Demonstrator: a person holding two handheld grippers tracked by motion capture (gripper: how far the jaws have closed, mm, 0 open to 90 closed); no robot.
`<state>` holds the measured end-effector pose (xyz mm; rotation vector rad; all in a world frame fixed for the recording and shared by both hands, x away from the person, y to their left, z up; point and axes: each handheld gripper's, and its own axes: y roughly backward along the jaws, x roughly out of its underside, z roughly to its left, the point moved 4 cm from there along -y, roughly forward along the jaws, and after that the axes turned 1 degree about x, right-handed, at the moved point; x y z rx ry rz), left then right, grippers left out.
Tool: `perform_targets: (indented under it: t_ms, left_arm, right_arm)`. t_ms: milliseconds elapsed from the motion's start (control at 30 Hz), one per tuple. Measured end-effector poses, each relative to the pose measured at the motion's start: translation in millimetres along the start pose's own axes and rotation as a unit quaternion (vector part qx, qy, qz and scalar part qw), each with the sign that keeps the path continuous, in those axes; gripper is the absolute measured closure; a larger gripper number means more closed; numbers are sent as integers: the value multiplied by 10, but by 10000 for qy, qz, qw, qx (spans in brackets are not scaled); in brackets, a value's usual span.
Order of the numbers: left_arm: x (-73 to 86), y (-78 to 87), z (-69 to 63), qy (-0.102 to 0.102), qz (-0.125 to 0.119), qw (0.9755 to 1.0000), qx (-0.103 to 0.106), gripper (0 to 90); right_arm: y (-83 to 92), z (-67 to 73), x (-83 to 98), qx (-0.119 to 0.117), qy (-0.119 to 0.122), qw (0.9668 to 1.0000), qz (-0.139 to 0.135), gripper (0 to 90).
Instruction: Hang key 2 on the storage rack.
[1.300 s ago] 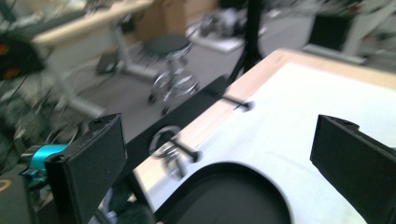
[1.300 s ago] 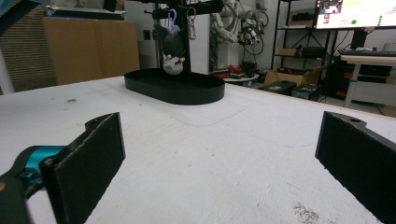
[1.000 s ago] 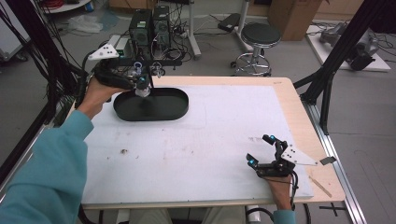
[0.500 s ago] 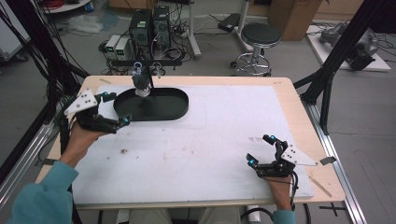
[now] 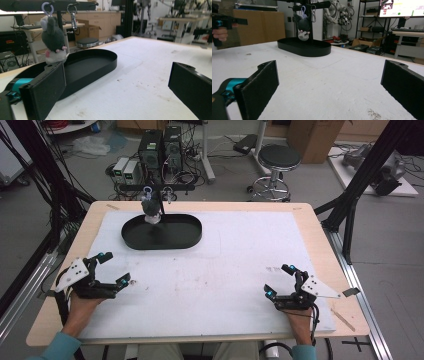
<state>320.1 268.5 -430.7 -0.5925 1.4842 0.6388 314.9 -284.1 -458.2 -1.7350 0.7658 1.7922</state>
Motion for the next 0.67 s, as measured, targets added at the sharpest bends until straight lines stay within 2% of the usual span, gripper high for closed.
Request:
perform_targets:
  t_ms: [100,233,333,433,667]
  left_arm:
    - [95,31,-27,-59,-52,9999,-68,17]
    - [170,46,-22,48,-105,9999,-88,17]
    - [249,45,-30,47,-122,9998,-137,17]
    - [256,63,-28,67,-264,9995,-171,17]
    - [260,78,-23,115,-343,9990,-245,17]
  right_arm:
    - [-2,-1,-1,-11,-13,10000,-13,6]
    - [-2,-3,-1,-7,-14,10000,-15,6]
    - [-1,-2,0,-3,-9,10000,-13,6]
    - [-2,-2,-1,-2,-4,10000,-28,7]
    - [0,0,0,17,2,10000,-2,7]
